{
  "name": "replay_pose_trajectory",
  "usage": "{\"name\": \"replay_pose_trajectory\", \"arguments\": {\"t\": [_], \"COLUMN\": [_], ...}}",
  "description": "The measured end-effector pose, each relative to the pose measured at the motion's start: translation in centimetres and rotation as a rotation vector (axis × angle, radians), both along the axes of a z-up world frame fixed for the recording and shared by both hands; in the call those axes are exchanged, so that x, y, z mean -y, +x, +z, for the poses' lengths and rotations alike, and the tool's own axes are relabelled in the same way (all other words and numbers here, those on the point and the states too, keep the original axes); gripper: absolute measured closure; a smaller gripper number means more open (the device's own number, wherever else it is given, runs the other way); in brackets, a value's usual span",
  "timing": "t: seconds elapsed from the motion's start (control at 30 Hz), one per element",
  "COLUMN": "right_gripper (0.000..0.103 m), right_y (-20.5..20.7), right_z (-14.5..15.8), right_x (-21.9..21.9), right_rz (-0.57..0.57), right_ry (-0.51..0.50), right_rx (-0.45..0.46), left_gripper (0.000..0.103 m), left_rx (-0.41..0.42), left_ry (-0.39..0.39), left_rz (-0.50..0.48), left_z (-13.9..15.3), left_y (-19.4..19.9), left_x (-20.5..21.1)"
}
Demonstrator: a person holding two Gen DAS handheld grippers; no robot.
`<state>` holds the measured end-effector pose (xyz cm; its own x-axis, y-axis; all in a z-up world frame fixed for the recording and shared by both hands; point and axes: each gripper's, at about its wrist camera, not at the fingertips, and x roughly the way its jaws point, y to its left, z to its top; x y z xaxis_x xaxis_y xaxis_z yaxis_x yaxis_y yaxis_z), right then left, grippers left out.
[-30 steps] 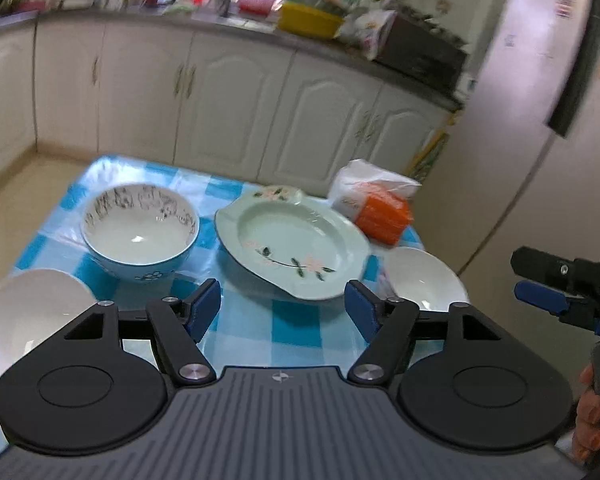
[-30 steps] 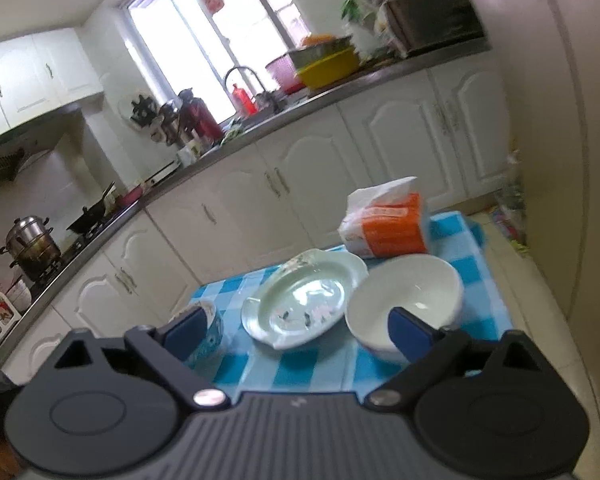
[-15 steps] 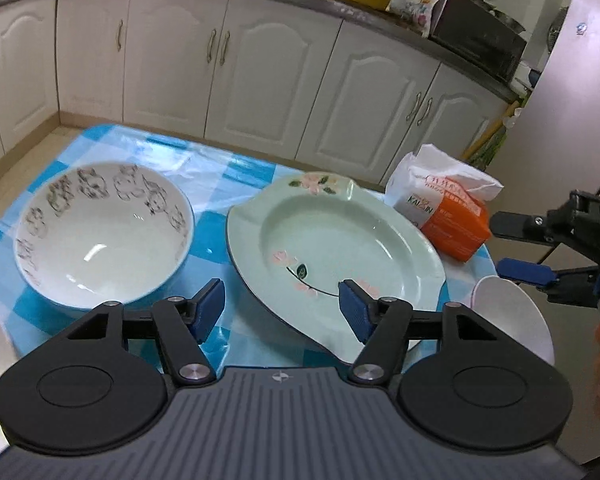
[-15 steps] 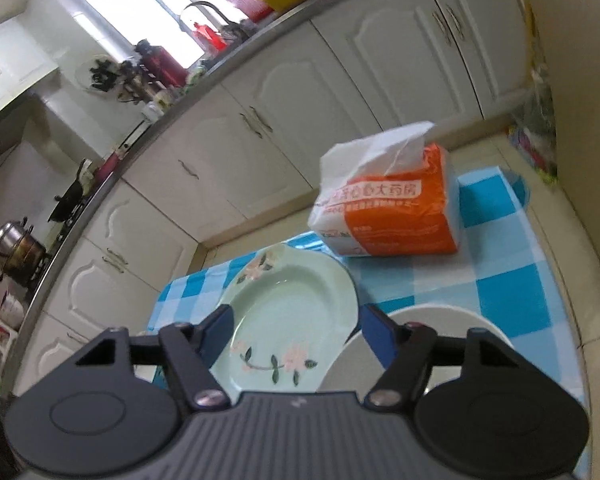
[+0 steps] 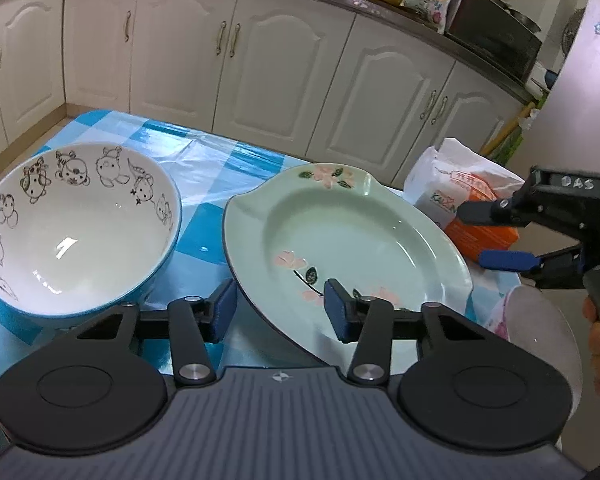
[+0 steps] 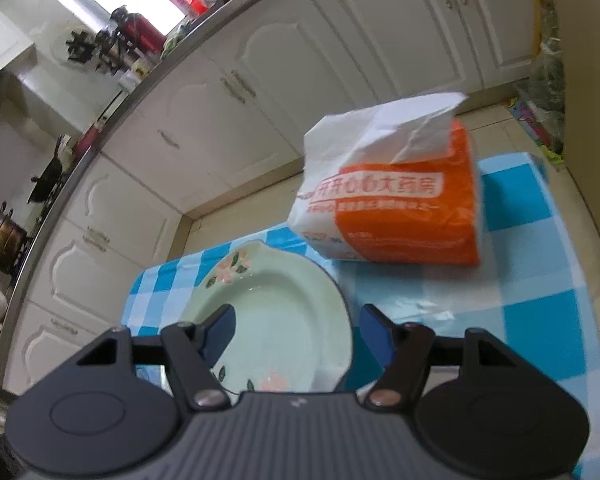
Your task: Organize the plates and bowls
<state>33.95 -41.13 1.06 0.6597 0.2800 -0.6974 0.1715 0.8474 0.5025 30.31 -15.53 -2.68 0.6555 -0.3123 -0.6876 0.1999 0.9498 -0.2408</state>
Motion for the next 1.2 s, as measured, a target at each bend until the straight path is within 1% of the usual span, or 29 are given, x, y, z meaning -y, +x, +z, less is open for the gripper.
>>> {"name": "replay_pose_trajectory", "arguments": {"t": [0.1, 0.2, 0.37, 0.4, 0.47, 0.53, 0.57, 0.6, 0.63, 0.7, 0.77, 0.93, 1.0, 1.1, 1.2], "right_gripper": [0.033, 0.033, 0.034, 0.036, 0.042, 0.052, 0.054, 0.054, 0.054, 0.054, 0.055, 0.070, 0.072, 0.075, 0.076], "right_y": [0.9, 1.6, 2.3, 2.4, 2.6, 2.9, 3.0, 3.1, 3.2, 3.3, 3.2, 2.8, 2.6, 2.1, 1.5], "right_z": [-0.7, -1.2, -1.9, -2.0, -2.2, -2.5, -2.6, -2.7, -2.8, -2.9, -2.9, -2.9, -2.9, -2.7, -2.3], "right_x": [-0.2, -0.3, -0.9, -1.0, -1.1, -1.4, -1.5, -1.6, -1.8, -1.9, -2.3, -2.8, -2.8, -2.3, -1.8], "right_rz": [-0.024, -0.035, -0.017, -0.018, -0.018, -0.010, -0.010, -0.004, 0.000, -0.003, -0.004, -0.013, -0.030, -0.051, -0.045], "right_ry": [-0.025, -0.055, -0.077, -0.087, -0.083, -0.094, -0.106, -0.115, -0.125, -0.139, -0.157, -0.238, -0.233, -0.178, -0.134], "right_rx": [-0.049, -0.070, -0.098, -0.104, -0.101, -0.103, -0.109, -0.115, -0.119, -0.119, -0.114, -0.100, -0.085, -0.048, -0.020], "left_gripper": [0.049, 0.049, 0.049, 0.049, 0.049, 0.052, 0.055, 0.055, 0.056, 0.060, 0.063, 0.065, 0.066, 0.067, 0.067], "left_rx": [0.003, -0.007, -0.010, -0.009, -0.010, -0.018, -0.019, -0.024, -0.027, -0.030, -0.023, -0.006, -0.001, -0.012, -0.013], "left_ry": [-0.005, -0.012, -0.005, 0.000, 0.002, -0.004, -0.005, -0.007, -0.010, -0.011, -0.009, 0.003, 0.001, -0.022, -0.039], "left_rz": [-0.005, -0.018, -0.015, -0.016, -0.009, -0.007, -0.004, 0.000, 0.003, 0.009, 0.016, 0.023, 0.022, 0.036, 0.045], "left_z": [-0.2, -0.5, -1.0, -1.0, -1.0, -1.0, -1.0, -1.0, -1.1, -1.3, -1.3, -1.6, -1.7, -1.8, -1.9], "left_y": [-0.2, -0.1, 0.4, 0.5, 0.8, 1.1, 1.2, 1.3, 1.4, 1.6, 1.5, 1.4, 1.2, 1.2, 1.2], "left_x": [0.0, 0.3, 0.5, 0.6, 0.5, 0.5, 0.4, 0.5, 0.5, 0.6, 0.8, 1.1, 1.0, 0.6, 0.2]}}
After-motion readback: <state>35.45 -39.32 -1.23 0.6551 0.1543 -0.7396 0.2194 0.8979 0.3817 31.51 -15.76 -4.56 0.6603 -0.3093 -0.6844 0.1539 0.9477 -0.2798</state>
